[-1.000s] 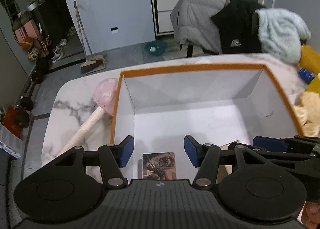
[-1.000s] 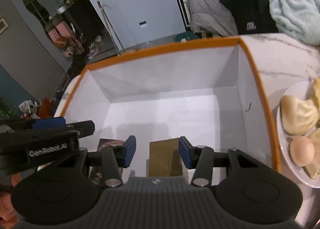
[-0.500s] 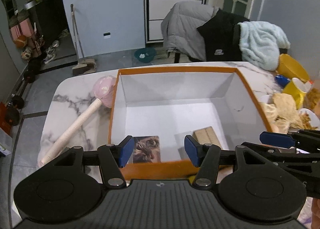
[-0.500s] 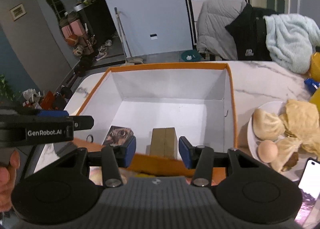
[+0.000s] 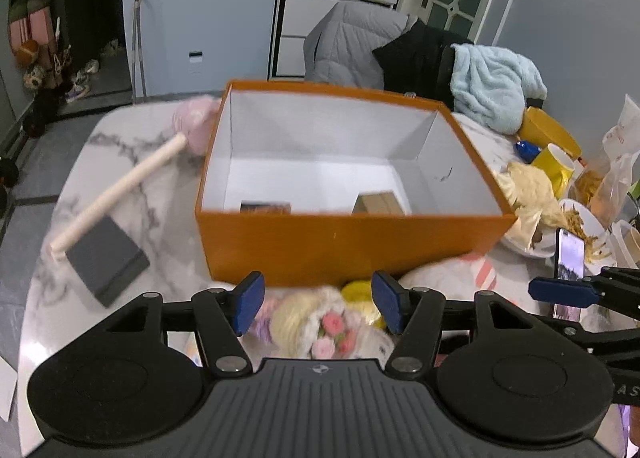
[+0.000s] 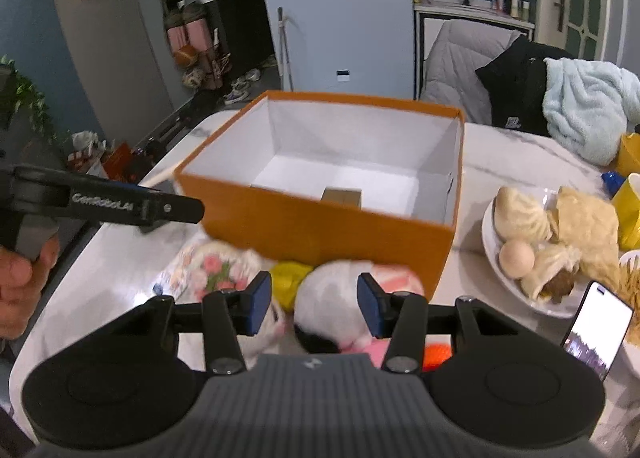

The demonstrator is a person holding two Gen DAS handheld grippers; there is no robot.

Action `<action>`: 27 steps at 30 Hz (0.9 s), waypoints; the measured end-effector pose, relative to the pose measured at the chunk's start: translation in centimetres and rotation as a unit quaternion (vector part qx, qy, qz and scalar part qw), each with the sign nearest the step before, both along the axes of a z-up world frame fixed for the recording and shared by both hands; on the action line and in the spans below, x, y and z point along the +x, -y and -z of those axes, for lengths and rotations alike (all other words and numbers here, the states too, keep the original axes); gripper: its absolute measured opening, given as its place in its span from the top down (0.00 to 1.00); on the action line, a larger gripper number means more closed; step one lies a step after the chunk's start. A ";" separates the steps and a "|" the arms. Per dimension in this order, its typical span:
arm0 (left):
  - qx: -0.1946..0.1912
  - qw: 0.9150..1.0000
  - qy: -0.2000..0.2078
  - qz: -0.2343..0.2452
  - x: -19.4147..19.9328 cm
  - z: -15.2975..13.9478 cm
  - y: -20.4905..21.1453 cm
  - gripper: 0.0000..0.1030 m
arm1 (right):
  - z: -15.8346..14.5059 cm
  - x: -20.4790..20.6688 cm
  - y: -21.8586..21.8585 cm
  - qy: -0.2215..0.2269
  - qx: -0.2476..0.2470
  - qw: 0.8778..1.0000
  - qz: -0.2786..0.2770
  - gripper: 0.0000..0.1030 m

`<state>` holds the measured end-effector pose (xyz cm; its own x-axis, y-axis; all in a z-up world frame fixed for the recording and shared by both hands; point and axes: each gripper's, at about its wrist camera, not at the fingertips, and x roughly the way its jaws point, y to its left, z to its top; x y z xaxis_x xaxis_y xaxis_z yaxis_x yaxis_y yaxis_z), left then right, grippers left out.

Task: Organize objects
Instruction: 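Grasp the crocheted sheep doll with the left tool while the right tool grasps the plush dog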

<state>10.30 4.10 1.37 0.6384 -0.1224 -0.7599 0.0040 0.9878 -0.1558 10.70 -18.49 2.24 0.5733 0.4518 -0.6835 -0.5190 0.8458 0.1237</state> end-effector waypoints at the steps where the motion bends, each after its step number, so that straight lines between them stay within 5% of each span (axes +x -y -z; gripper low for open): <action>1: -0.003 1.000 0.000 0.000 -0.4 0.4 -0.1 0.32 | 0.4 -0.4 -0.1 0.004 -0.004 1.000 -0.005 0.51; 11: -0.026 1.000 -0.009 0.002 -2.4 2.9 -0.2 0.29 | 2.7 -2.3 -1.5 -0.008 -0.054 0.996 -0.066 0.50; 17: 0.003 0.999 -0.013 0.032 -2.7 4.0 0.8 0.29 | 3.5 -3.3 -2.2 -0.006 -0.082 0.993 -0.089 0.50; 27: -0.057 0.996 -0.049 0.038 -2.2 5.5 1.1 0.29 | 5.5 -3.6 -2.3 -0.020 -0.120 0.985 -0.121 0.50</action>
